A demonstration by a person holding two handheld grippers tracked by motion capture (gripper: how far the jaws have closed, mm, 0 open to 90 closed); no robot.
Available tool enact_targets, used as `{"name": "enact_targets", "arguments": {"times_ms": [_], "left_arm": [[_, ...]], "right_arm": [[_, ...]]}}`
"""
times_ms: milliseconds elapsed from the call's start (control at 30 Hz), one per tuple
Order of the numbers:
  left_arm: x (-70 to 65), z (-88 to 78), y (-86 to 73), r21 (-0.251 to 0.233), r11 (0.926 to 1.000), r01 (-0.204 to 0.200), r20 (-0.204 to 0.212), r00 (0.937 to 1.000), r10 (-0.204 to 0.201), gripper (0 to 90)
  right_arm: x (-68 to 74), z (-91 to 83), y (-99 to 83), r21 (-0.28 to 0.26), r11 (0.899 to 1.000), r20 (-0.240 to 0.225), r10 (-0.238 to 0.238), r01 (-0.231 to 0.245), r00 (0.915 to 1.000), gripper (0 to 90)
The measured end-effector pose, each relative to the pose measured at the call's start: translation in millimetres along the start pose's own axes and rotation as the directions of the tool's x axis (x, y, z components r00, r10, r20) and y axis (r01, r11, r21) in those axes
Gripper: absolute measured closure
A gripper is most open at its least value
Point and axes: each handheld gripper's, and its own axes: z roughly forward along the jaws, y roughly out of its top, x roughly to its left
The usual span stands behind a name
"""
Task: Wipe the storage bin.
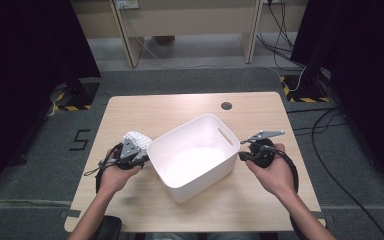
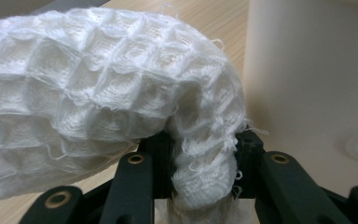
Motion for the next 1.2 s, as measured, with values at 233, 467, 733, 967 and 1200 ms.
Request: {"name": "enact_targets", "arguments": {"times_ms": [233, 467, 733, 967, 1200], "left_arm": [[-3.5, -1.5, -1.0, 0.004, 1.0000, -0.007, 0.013, 0.9999, 0.007, 66.8], [-5.6, -5.1, -2.9, 0.011, 0.9999, -0.008, 0.006, 0.9999, 0.008, 67.4], [-11.0, -9.9, -3.1, 0.011, 0.9998, -0.019, 0.011, 0.9998, 0.019, 67.4], [-23.1, -12.2, -4.2, 0.007, 0.9995, -0.029, 0.026, 0.9992, 0.029, 67.4], [-32.6, -13.4, -1.0, 0.006, 0.9989, -0.046, 0.029, 0.9985, 0.046, 67.3]], "right_arm": [[0.8, 5.1, 3.1, 0.003, 1.000, 0.005, 0.002, -0.002, 1.0000, 89.8], [-1.3, 13.4, 13.8, 0.009, 1.000, 0.020, 0.020, -0.020, 0.9996, 89.8], [-12.9, 39.4, 39.7, 0.000, 0.998, 0.044, 0.067, -0.067, 0.9968, 89.8], [-2.5, 57.0, 60.9, 0.000, 0.997, 0.045, 0.071, -0.071, 0.9965, 89.1], [18.5, 75.5, 79.6, -0.019, 0.998, 0.037, 0.053, -0.052, 0.9979, 89.0]]}}
